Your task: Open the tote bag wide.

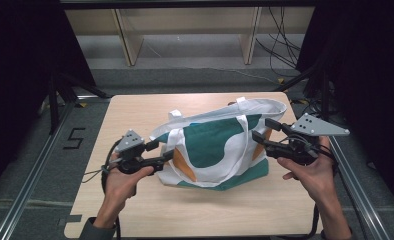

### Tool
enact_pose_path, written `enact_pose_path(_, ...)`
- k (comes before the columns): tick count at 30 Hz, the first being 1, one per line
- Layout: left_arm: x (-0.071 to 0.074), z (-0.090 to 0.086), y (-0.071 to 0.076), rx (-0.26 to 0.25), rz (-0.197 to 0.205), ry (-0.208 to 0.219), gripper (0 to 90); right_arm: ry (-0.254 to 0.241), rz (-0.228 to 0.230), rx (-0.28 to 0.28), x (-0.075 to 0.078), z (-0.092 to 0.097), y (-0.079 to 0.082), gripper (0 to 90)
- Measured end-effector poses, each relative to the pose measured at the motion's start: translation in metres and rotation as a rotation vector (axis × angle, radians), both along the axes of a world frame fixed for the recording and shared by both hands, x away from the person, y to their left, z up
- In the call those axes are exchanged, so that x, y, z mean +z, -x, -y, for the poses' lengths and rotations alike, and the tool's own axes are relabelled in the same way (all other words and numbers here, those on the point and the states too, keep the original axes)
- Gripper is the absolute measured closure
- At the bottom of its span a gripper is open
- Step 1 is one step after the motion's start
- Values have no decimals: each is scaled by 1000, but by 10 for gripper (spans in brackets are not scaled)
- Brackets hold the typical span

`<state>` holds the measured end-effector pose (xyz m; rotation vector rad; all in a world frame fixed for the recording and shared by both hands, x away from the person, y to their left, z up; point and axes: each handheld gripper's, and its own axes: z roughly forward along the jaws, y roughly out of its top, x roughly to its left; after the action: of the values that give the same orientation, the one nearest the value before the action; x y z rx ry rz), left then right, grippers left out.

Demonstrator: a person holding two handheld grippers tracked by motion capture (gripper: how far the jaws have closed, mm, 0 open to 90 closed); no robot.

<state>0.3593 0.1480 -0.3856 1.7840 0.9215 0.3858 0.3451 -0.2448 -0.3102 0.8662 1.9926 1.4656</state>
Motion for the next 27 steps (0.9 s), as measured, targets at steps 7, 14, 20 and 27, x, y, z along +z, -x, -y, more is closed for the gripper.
enact_pose_path(7,-24,21,-5,-75,15,-33,633,77,2,28,-12,-25,-6,510)
enact_pose_path(14,-31,36,8,-150,85,-102,855,246,12,58,-33,-21,-8,882)
enact_pose_path(20,-52,48,8,-178,64,-166,864,364,-79,77,-66,-9,0,884)
enact_pose_path(27,-81,55,-3,-167,4,-230,865,426,-205,121,-116,-16,-19,884)
